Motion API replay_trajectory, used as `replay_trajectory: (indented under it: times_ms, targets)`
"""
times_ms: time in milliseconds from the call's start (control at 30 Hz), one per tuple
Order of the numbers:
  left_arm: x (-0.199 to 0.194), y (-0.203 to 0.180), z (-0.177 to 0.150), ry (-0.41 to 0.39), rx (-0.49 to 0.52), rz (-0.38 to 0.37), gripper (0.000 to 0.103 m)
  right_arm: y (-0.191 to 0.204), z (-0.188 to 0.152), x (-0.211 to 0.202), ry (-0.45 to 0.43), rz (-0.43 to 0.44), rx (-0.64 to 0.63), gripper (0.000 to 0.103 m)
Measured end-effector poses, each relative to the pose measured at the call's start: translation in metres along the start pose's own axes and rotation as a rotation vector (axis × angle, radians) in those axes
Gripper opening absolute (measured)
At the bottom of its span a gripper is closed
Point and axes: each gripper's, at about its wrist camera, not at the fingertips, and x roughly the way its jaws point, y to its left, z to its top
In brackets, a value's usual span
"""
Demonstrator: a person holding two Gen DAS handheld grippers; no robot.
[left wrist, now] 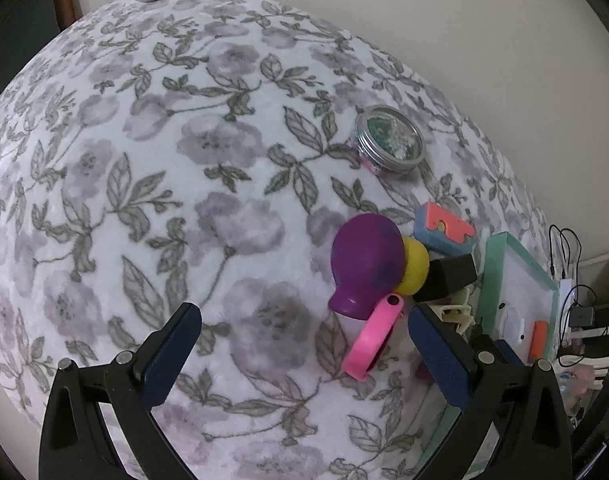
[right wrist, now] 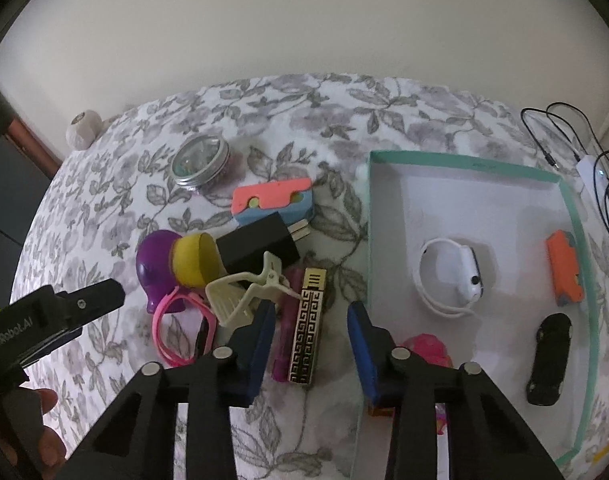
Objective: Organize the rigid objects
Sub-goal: 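Grasp the gold-and-black patterned stick with the right tool while the left tool approaches the pink watch band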
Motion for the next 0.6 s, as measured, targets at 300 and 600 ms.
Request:
replay_trajectory:
  times_ms: [300, 600]
  targets:
    - [0.005, -0.014, -0.006, 0.007, 0.06, 0.008, 0.095, 0.003, -0.006, 0.016, 0.043, -0.02, -0.02, 0.027]
    - [0.012, -0.025, -0.012, 0.019, 0.106, 0.021, 0.095, -0.001, -0.009, 0.026, 0.063, -0.027, -0.006, 0.026]
